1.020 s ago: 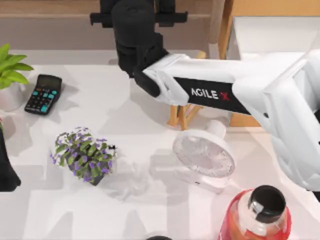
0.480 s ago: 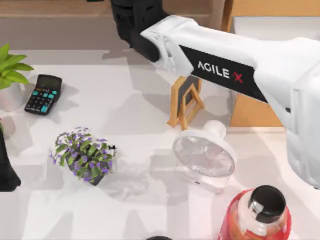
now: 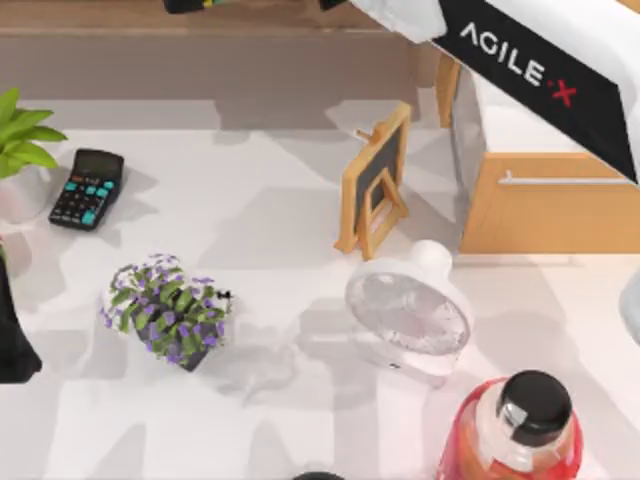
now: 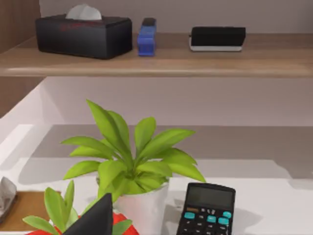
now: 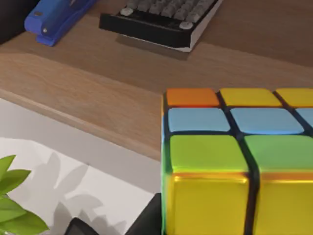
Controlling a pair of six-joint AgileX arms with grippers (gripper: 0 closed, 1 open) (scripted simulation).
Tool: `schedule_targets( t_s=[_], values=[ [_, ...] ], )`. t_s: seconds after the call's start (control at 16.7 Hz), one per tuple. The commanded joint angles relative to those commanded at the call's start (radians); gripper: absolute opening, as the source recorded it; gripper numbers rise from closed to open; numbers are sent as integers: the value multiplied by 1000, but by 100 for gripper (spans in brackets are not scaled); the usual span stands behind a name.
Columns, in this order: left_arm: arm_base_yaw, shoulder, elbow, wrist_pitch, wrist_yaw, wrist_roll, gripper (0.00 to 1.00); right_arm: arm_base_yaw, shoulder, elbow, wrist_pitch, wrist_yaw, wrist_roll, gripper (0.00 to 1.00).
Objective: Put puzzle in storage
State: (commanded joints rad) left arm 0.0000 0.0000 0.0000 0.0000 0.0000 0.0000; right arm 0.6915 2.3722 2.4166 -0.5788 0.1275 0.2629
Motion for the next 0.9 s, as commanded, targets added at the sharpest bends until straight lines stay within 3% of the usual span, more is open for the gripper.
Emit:
schedule_targets(
  t_s=[0.36, 0.6, 0.9],
  values=[
    [0, 0, 0, 0, 0, 0, 100, -137, -94, 66, -517, -191, 37, 0],
    [0, 0, 0, 0, 0, 0, 100, -311, -120, 15, -749, -201, 1, 0],
    [0, 0, 0, 0, 0, 0, 100, -506, -54, -82, -841, -153, -68, 0]
  ],
)
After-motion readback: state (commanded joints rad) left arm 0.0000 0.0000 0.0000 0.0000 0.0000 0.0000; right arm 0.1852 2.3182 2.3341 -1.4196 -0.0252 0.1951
